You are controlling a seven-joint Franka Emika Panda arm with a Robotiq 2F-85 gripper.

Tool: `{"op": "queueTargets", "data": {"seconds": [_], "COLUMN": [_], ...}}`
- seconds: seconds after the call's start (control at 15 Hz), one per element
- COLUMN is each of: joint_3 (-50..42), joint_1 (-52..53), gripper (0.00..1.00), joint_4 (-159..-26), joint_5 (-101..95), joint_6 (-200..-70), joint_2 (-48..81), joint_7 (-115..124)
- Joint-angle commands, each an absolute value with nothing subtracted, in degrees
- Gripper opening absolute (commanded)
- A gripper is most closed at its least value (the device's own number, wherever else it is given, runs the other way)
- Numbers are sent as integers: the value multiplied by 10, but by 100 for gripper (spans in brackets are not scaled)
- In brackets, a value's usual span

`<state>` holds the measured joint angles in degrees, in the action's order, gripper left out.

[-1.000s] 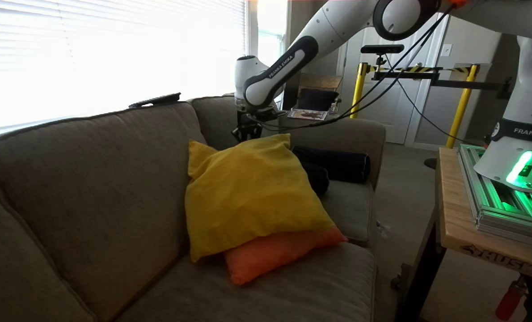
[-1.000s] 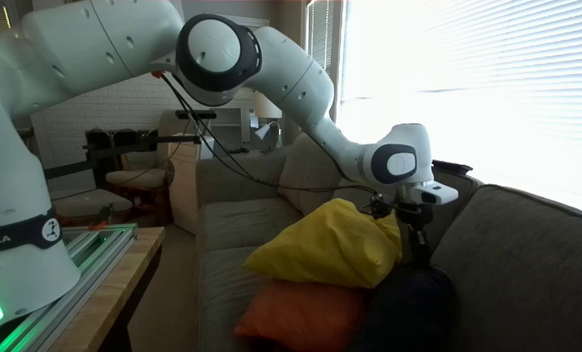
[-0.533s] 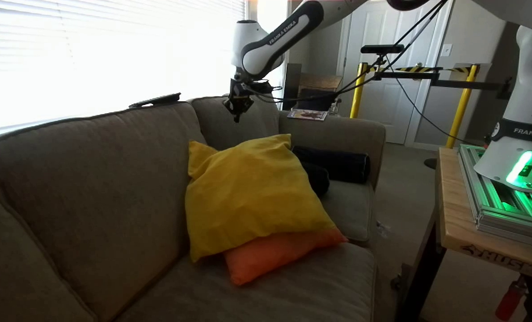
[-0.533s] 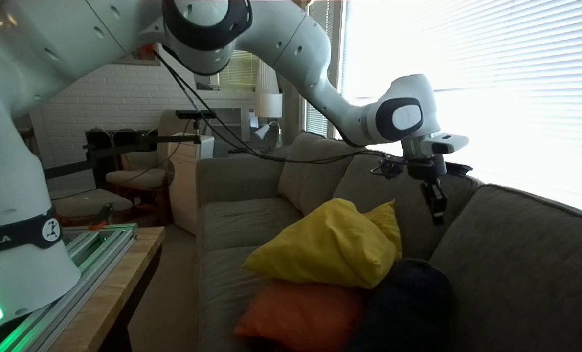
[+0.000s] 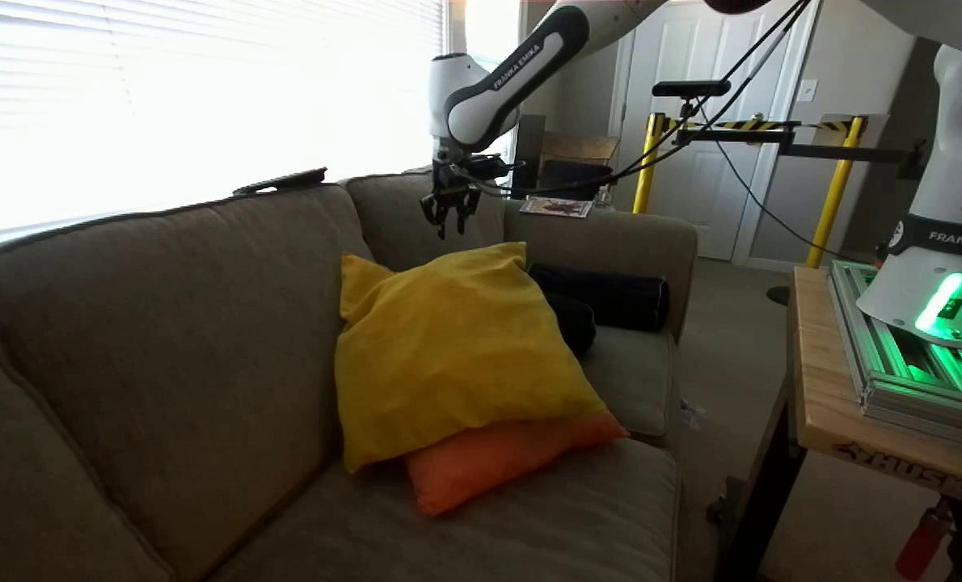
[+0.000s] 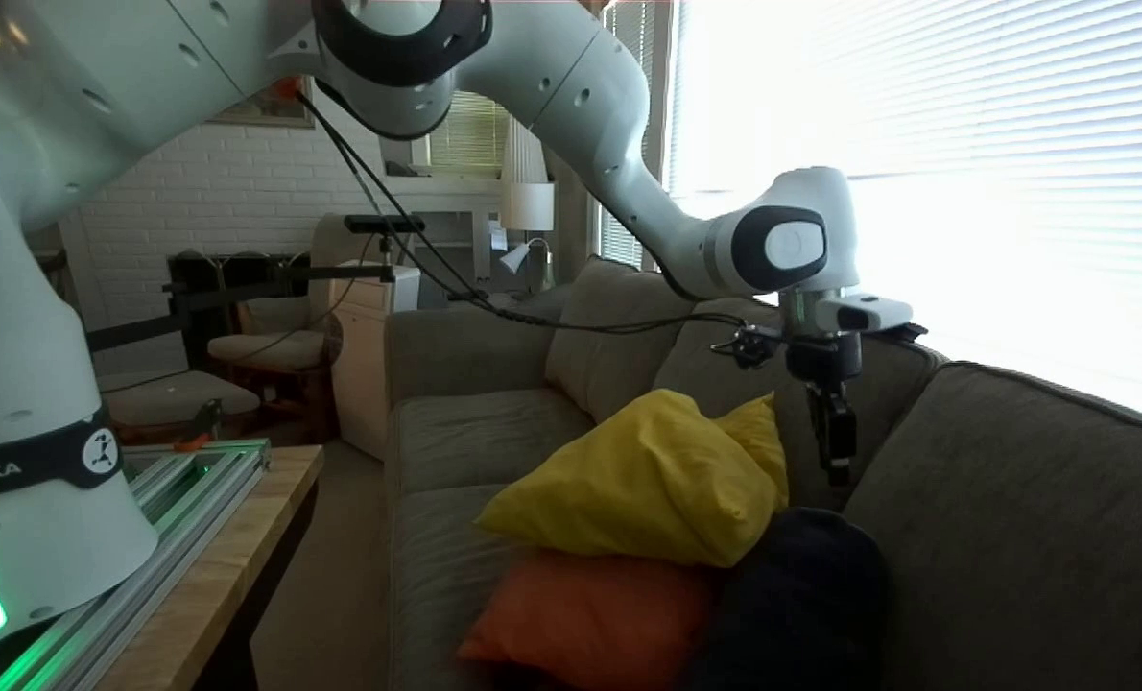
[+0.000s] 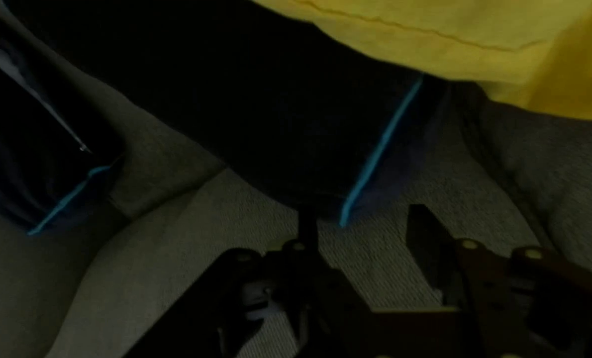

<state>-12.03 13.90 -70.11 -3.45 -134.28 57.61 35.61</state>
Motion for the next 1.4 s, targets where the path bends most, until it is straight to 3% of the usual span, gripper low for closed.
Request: {"op": "queueTargets", "data": {"seconds": [0.0,0.2,0.67,1.07,1.13,1.2,1.33], "joint_3": [-113,-103,-84,-83,-83,-83,-84], "joint_1": [125,109,99,100,100,100,100], "gripper": [82,99,100,100,95,74,61], "joint_4": [-692,-671,-642,-632,-629,-625,-616], "joint_5": [-39,-29,3,18,19,19,18], "joint_6": [-1317,-1346,-1521,-1529,-1524,-1521,-1516], "joint_2": [608,650,719,738,741,744,754], "joint_7": [366,360,363,359,359,358,358]}}
